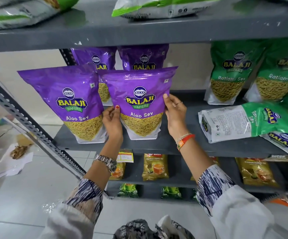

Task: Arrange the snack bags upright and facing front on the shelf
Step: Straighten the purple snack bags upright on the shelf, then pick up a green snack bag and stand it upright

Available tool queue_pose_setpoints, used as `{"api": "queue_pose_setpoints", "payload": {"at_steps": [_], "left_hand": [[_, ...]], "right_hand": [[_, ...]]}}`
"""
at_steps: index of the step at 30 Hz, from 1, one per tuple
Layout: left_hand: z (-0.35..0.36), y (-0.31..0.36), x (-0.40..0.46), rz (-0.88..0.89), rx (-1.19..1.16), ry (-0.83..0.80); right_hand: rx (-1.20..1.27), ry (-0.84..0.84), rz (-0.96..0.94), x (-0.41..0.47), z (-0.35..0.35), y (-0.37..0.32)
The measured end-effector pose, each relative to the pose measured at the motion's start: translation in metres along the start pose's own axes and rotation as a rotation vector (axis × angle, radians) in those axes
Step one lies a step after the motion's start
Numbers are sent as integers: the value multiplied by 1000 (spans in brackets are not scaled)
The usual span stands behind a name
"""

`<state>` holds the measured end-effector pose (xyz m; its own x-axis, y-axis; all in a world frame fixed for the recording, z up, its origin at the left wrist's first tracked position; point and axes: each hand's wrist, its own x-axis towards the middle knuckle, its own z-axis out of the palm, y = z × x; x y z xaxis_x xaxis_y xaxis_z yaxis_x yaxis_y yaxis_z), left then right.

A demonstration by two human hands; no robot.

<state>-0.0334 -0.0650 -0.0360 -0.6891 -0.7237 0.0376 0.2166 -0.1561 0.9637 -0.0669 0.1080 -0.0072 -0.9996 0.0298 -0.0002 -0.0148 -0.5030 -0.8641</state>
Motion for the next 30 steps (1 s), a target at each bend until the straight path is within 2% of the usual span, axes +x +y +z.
{"api": "queue_pose_setpoints", "payload": {"at_steps": [5,8,11,13,16,18,20,22,24,27,30], "left_hand": [[15,-4,-30,122,-42,92],[38,-14,-65,168,-2,144],[73,-25,-107,324,151,193],[101,-35,-133,456,219,116],[154,-38,-158,646,380,-224],[198,-40,-154,564,490,-557],[242,-42,-136,422,674,-763],[277,-42,-121,198,863,-860],[297,-46,-108,-21,943,-951],[309,-49,-102,-151,1029,-1184],[314,-52,-104,-224,1028,-1243]], "right_hand": [[-123,148,-111,-17,-31,-12],[-93,337,-233,-30,-71,-30],[8,579,-284,-31,-123,-53],[-4,721,-278,-29,-154,-65],[-30,860,-140,-22,-194,-70],[-76,889,30,-14,-220,-62],[-164,840,144,-2,-239,-52],[-68,719,234,-5,-234,-58],[58,598,268,-12,-225,-66],[80,587,257,-13,-229,-64],[83,647,275,-9,-235,-65]]}}
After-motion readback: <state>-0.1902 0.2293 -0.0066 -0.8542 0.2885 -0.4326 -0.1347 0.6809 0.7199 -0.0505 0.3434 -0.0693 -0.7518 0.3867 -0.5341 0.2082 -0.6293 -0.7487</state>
